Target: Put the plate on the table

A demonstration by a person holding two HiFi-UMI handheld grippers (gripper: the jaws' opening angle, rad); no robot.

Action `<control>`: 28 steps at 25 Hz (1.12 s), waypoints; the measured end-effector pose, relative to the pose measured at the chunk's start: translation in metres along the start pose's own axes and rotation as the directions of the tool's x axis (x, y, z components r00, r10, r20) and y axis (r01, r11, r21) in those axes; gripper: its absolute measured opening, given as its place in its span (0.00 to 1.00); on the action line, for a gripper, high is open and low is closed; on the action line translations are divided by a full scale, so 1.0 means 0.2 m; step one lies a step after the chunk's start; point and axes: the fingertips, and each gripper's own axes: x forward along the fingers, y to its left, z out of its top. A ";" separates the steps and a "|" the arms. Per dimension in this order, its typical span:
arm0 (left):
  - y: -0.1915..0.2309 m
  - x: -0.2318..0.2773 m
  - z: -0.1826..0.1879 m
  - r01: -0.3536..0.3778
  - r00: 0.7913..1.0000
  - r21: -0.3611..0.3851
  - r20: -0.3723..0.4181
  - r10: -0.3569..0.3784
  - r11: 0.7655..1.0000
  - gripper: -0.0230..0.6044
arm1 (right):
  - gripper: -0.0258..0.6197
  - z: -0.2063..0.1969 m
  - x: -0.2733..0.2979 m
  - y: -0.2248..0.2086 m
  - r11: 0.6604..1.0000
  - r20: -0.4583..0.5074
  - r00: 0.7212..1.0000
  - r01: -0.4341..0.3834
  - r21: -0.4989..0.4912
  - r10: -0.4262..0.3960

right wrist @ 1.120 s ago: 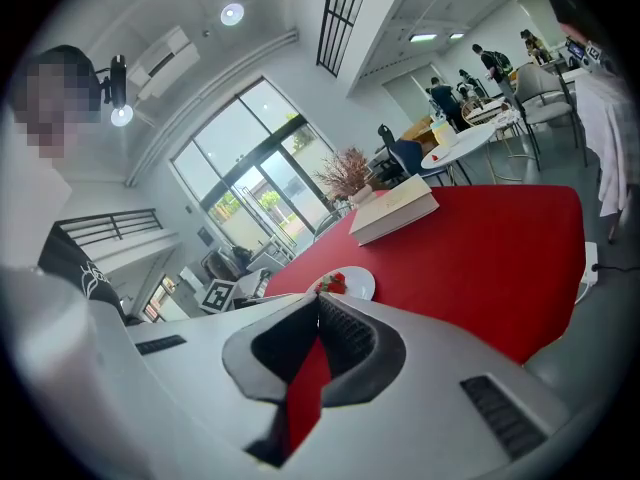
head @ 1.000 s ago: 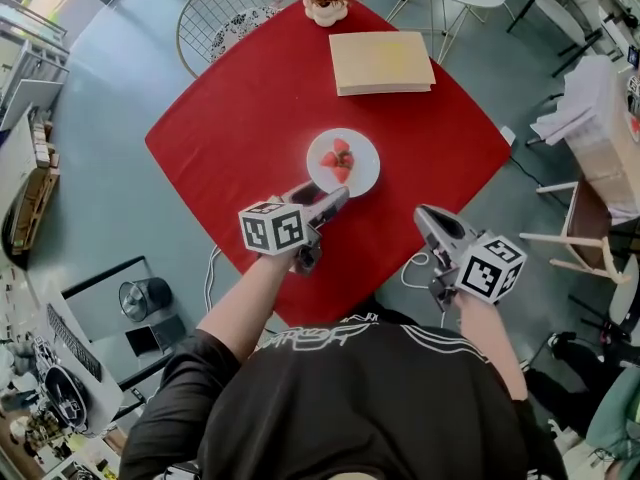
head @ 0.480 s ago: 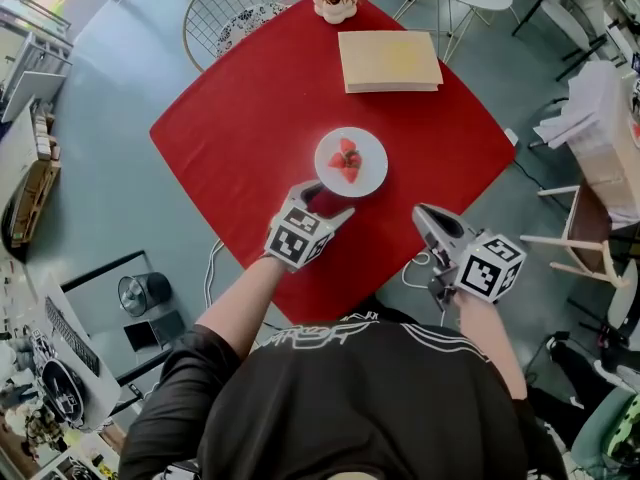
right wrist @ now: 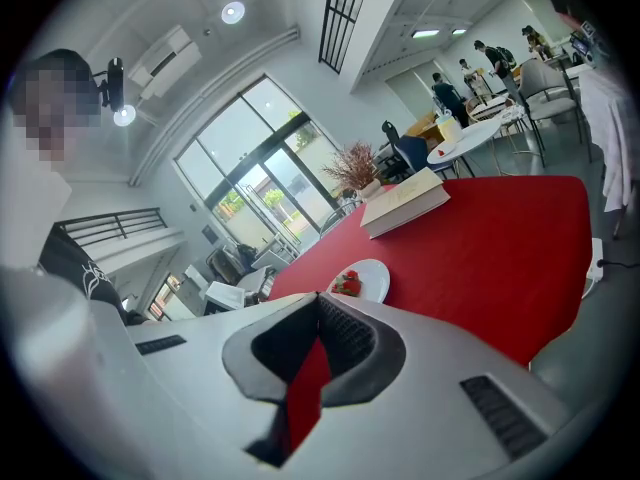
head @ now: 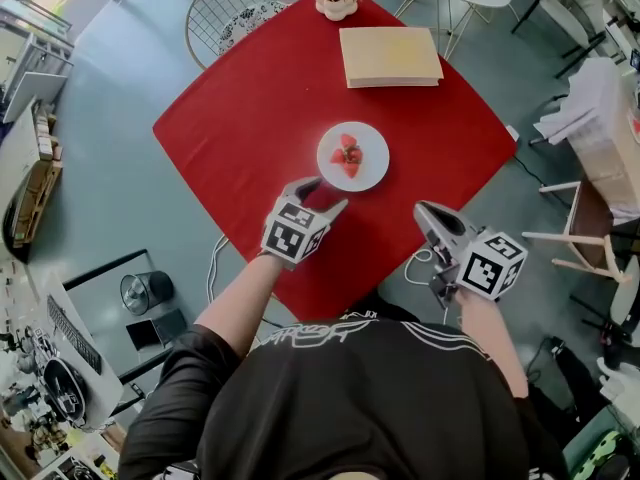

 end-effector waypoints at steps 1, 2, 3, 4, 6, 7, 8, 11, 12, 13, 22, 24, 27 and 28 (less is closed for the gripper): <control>0.00 -0.03 0.02 -0.005 1.000 -0.010 0.021 0.006 1.000 0.48 | 0.05 0.00 0.00 0.02 1.000 0.004 1.000 -0.004 -0.005 0.004; 0.00 -0.07 0.04 -0.005 0.999 -0.018 0.043 0.006 1.000 0.44 | 0.05 0.01 0.00 0.04 1.000 0.009 1.000 -0.009 -0.012 0.009; -0.01 -0.11 0.06 -0.001 0.998 -0.025 0.067 0.003 1.000 0.40 | 0.05 0.01 -0.01 0.06 1.000 0.014 1.000 -0.014 -0.022 0.014; -0.02 -0.15 0.08 0.004 0.996 -0.034 0.091 -0.001 0.999 0.36 | 0.05 0.01 -0.01 0.09 0.999 0.019 1.000 -0.020 -0.033 0.021; -0.04 -0.25 0.13 0.010 0.989 -0.060 0.147 -0.001 0.998 0.20 | 0.05 0.01 -0.01 0.16 0.998 0.028 0.999 -0.038 -0.059 0.040; -0.06 -0.30 0.15 0.018 0.984 -0.075 0.178 -0.004 0.997 0.12 | 0.05 0.01 -0.02 0.20 0.996 0.033 0.998 -0.047 -0.072 0.050; -0.09 -0.36 0.18 0.037 0.978 -0.086 0.209 -0.018 0.996 0.08 | 0.05 0.01 -0.02 0.25 0.995 0.038 0.997 -0.058 -0.084 0.061; -0.23 -0.56 0.23 0.146 0.950 -0.078 0.289 -0.117 0.986 0.05 | 0.05 0.00 -0.05 0.43 0.987 0.049 0.994 -0.090 -0.133 0.098; -0.28 -0.63 0.24 0.191 0.936 -0.069 0.312 -0.161 0.979 0.05 | 0.05 -0.01 -0.06 0.50 0.983 0.053 0.993 -0.099 -0.154 0.108; -0.34 -0.70 0.25 0.236 0.920 -0.061 0.336 -0.203 0.970 0.05 | 0.05 -0.02 -0.07 0.56 0.979 0.058 0.991 -0.106 -0.174 0.118; -0.71 -1.37 0.20 0.394 0.800 0.066 0.467 -0.378 0.917 0.05 | 0.05 -0.19 -0.22 1.13 0.949 0.136 0.973 -0.145 -0.279 0.188; -0.77 -1.50 0.16 0.421 0.775 0.086 0.483 -0.407 0.903 0.05 | 0.05 -0.24 -0.26 1.24 0.945 0.157 0.966 -0.154 -0.290 0.205; -0.82 -1.66 0.10 0.439 0.747 0.111 0.505 -0.431 0.891 0.05 | 0.05 -0.31 -0.30 1.38 0.930 0.165 0.965 -0.138 -0.341 0.204; -0.83 -1.69 0.08 0.435 0.745 0.124 0.507 -0.434 0.892 0.05 | 0.05 -0.33 -0.31 1.41 0.927 0.168 0.965 -0.134 -0.349 0.203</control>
